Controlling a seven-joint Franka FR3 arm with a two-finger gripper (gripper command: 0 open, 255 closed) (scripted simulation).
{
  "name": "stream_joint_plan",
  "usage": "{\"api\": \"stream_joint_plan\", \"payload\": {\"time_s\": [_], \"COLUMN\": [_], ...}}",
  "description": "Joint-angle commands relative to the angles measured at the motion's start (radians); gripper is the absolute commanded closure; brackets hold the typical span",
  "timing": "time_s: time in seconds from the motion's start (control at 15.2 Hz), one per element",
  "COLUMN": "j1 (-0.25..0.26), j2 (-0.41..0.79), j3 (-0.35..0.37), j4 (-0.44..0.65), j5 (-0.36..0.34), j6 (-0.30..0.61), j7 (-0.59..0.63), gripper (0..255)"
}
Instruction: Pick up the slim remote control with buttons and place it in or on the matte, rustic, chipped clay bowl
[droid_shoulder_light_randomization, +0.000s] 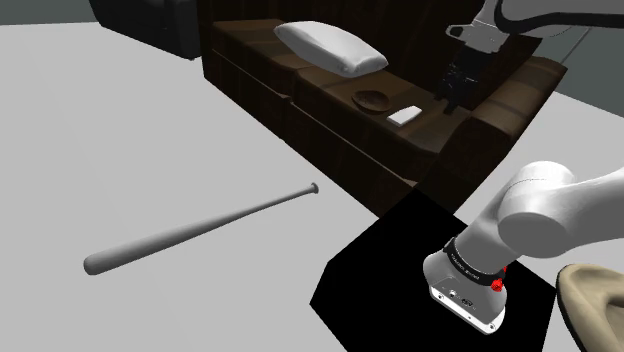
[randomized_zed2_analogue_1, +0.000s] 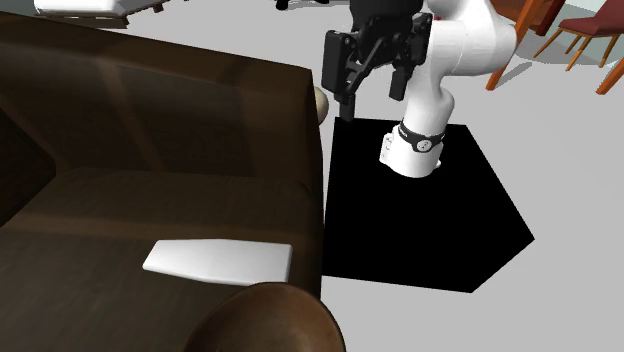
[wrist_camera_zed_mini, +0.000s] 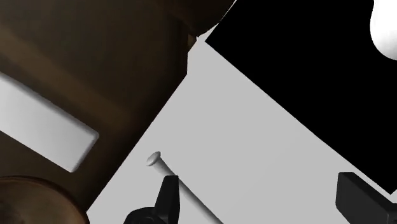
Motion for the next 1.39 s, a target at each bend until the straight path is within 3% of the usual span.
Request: {"api": "stream_joint_plan", "payload": {"time_s": [0.0,0.33,0.59,0.79,0.92,0.99,1.06,1.19,1.32], "j1": [0.019,0.115,0.237,0.367,0.475,0.481,0.438,0.266,0.160], "j2": [0.035,0.190,0.352,0.517,0.700,0.848,0.975,1.067,1.156], "j3": [-0.066,-0.249,-0.421,-0.587,-0.733,-0.772,-0.758,-0.601,-0.509], "j4": [0.005,0.089,0.181,0.261,0.321,0.356,0.396,0.473,0.554], "j5": [-0.034,-0.062,-0.018,0.092,0.271,0.434,0.570,0.646,0.709], "j6": [0.038,0.136,0.220,0.283,0.318,0.319,0.304,0.295,0.283], "j7": [-0.113,-0.384,-0.622,-0.841,-1.055,-1.212,-1.344,-1.461,-1.564], "gripper": [0,0,0,0,0,0,0,0,0]}}
